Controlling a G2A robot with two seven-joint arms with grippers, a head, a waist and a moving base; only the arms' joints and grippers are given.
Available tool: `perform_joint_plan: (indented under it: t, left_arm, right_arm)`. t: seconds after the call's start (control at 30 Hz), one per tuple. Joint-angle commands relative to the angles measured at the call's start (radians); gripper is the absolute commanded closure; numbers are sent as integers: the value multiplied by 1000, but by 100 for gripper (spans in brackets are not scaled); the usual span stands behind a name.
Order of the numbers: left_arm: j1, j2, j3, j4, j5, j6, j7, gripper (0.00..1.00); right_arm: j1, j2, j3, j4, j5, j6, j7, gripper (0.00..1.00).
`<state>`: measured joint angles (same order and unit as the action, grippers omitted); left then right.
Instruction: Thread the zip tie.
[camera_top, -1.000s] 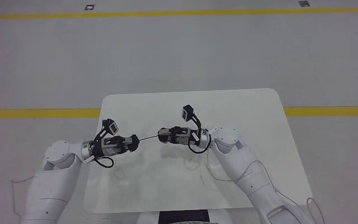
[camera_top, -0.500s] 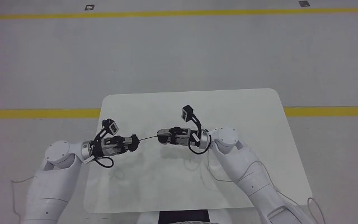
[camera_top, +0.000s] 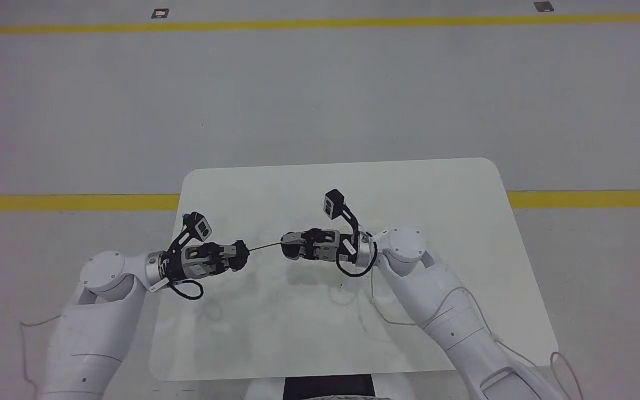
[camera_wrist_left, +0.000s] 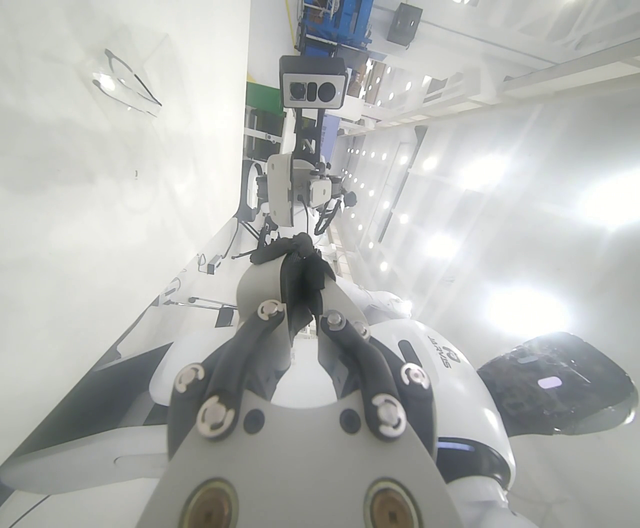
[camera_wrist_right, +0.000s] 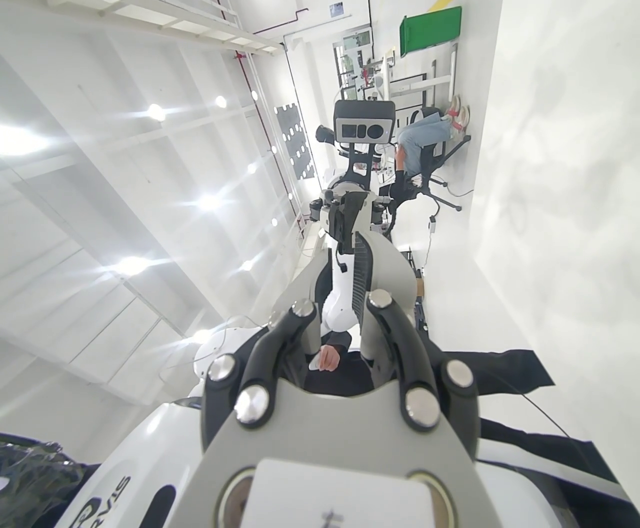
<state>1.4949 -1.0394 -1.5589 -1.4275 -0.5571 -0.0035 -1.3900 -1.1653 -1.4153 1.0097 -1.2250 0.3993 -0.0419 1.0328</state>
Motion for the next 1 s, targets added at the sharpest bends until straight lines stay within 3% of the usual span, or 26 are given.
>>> perform_joint_plan:
  t: [0.0,0.3,0.67,0.7,0.73,0.77,0.97]
  left_arm:
    - [0,0,0,0,0,0,0,100]
    - [0,0,0,0,0,0,0,100]
    - [0,0,0,0,0,0,0,100]
    - [0,0,0,0,0,0,0,87]
    - [0,0,0,0,0,0,0,55]
    - [0,0,1,-1,0,0,7,0]
    - [9,4,16,-21,-12,-6,25,0]
  right_arm:
    - [1,1,-2,2,3,-1,-1,89]
    - [9,5,-13,7,10,-3,-5,100]
    - [11,12,-21,7,18,-11,-11,100]
    - [10,12,-20,8,22,-11,-12,100]
    - [9,13,-19,9,27,-12,-14,100]
    - [9,13,-19,10,32,-11,-16,100]
    - [10,16,-20,15,55,-7,-14,100]
